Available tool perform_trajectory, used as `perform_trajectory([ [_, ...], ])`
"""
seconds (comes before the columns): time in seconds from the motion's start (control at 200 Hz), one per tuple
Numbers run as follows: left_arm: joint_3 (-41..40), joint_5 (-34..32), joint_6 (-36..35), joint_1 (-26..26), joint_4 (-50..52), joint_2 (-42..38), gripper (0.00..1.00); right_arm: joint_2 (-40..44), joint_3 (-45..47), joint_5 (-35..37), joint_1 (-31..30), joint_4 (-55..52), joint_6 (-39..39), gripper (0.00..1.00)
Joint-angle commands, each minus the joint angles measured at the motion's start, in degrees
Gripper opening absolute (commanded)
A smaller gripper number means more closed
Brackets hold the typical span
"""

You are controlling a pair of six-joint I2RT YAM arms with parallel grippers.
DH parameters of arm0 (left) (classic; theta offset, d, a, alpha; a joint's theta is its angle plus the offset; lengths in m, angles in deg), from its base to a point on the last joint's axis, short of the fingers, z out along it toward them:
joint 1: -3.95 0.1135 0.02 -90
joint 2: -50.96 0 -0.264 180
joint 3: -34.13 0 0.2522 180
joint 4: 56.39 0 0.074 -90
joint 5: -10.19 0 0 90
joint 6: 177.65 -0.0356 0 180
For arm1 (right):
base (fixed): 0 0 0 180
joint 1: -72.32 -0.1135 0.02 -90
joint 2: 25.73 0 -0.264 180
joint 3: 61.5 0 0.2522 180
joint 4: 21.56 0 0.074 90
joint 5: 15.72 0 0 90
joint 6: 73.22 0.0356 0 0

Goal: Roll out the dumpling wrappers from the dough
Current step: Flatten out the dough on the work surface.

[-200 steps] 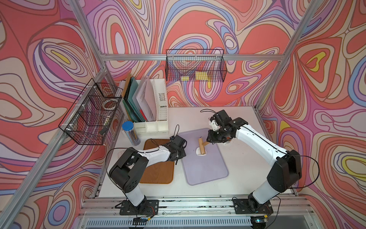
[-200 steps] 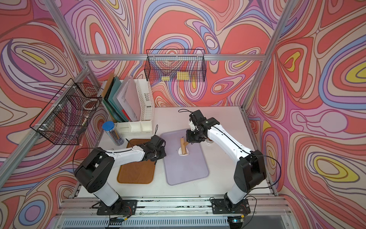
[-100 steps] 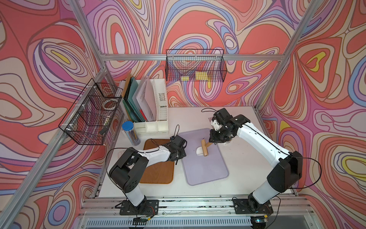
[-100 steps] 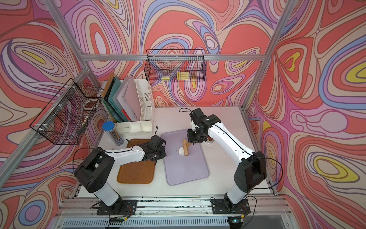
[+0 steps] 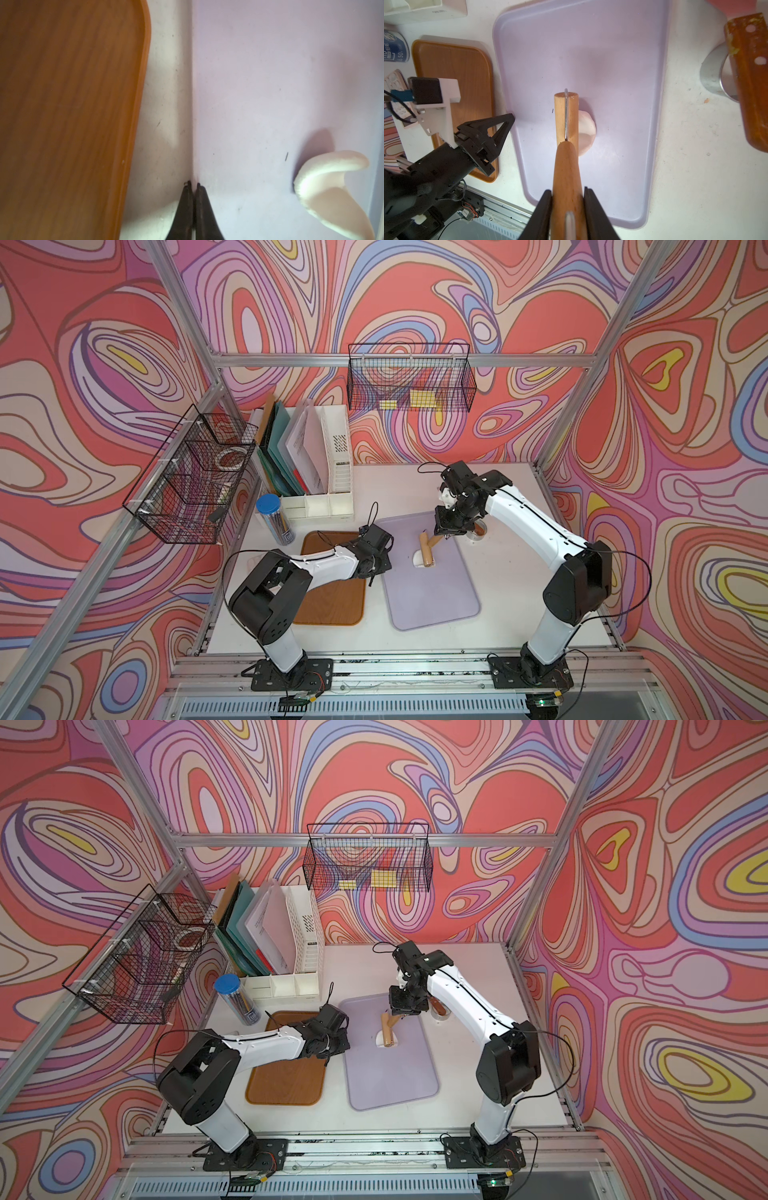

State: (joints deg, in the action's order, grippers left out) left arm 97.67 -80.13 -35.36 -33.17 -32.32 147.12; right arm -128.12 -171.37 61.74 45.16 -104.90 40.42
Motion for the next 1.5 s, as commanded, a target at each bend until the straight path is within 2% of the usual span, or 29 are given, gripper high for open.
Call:
perform_trajectory([
  [0.0, 0.9, 0.2, -1.1, -0.3, -0.5, 0.1, 0.0, -1.4, -0.2, -0.6, 0.1, -2.8, 1.0, 0.0],
  [0.22, 0.4, 0.0, -0.3, -0.4, -1.4, 0.1, 0.0, -1.8, 1.5, 1.8, 0.1, -4.2, 1.8, 0.0],
  [0.641, 0.4, 0.8, -0.3, -0.5, -2.1, 0.3, 0.0, -3.0, 5.2, -0.1, -2.2, -0.5, 2.9, 0.0],
  [0.871, 0.1, 0.7, -0.3, -0.7, -2.0, -0.3, 0.0, -5.6, 6.6, 5.4, -3.8, -1.2, 2.8, 0.0],
  [1.077, 0.1, 1.1, -0.2, -0.8, -2.2, 0.0, 0.0, -7.8, 9.1, 3.8, -6.1, 3.2, 3.0, 0.0],
  [1.492, -0.1, 1.2, -0.5, -1.1, -2.0, 0.0, 0.0, -13.8, 9.7, 0.7, -6.2, 7.5, 3.9, 0.0],
])
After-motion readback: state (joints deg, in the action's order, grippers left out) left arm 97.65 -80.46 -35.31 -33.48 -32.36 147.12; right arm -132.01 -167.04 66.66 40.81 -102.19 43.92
